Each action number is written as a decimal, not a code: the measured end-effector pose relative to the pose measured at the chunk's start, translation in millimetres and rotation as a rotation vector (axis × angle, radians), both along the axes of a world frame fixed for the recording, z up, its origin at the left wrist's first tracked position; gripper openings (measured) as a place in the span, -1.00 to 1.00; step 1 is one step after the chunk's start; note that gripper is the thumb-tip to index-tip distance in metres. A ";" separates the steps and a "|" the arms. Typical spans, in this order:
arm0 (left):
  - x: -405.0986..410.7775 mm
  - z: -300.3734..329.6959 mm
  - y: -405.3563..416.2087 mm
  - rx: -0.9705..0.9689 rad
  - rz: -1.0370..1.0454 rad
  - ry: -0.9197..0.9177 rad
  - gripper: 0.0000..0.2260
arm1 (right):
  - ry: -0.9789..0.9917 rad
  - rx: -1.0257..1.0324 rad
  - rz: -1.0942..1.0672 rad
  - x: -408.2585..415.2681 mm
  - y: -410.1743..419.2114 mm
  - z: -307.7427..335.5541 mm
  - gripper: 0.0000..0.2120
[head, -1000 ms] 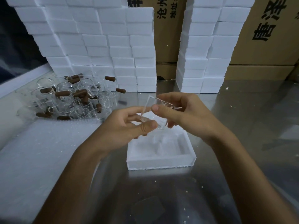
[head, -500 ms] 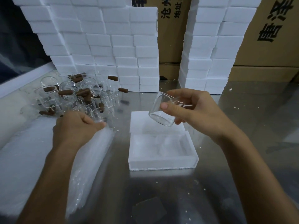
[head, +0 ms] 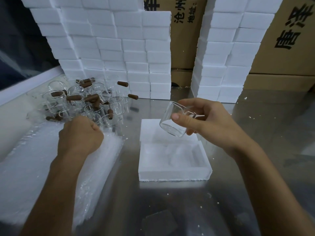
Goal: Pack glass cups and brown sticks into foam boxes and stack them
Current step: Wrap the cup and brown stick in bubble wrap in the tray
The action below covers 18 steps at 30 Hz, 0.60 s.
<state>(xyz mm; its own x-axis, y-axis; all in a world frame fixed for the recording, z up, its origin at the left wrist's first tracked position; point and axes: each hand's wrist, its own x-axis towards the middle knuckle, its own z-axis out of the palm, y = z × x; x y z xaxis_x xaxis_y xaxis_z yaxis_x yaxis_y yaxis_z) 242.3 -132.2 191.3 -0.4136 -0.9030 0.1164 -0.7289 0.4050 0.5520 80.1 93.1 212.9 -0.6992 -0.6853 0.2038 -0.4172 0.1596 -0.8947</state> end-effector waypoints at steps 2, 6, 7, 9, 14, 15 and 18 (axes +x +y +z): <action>-0.1 0.4 0.0 -0.016 0.020 0.012 -0.83 | -0.001 0.005 -0.006 -0.8 0.1 0.0 -0.23; -0.1 2.8 1.7 -0.067 0.052 0.089 -0.87 | -0.006 0.013 -0.004 -0.8 0.0 -0.4 -0.23; -0.4 3.8 3.3 -0.094 0.050 0.124 -0.88 | -0.006 0.014 -0.002 -0.8 -0.2 -0.6 -0.22; -3.0 5.7 8.0 -0.165 0.026 0.213 -0.86 | -0.002 0.018 0.003 -0.5 -0.5 -0.7 -0.20; -17.7 6.5 27.6 -0.317 -0.121 0.392 -0.86 | 0.015 0.026 0.011 -0.2 -0.8 -0.6 -0.19; -20.7 5.8 32.3 -0.323 -0.169 0.422 -0.85 | 0.013 0.023 0.008 -0.6 -0.6 -0.6 -0.19; -28.3 5.3 44.7 -0.290 -0.292 0.493 -0.80 | 0.009 0.019 0.000 -1.3 0.5 -0.2 -0.20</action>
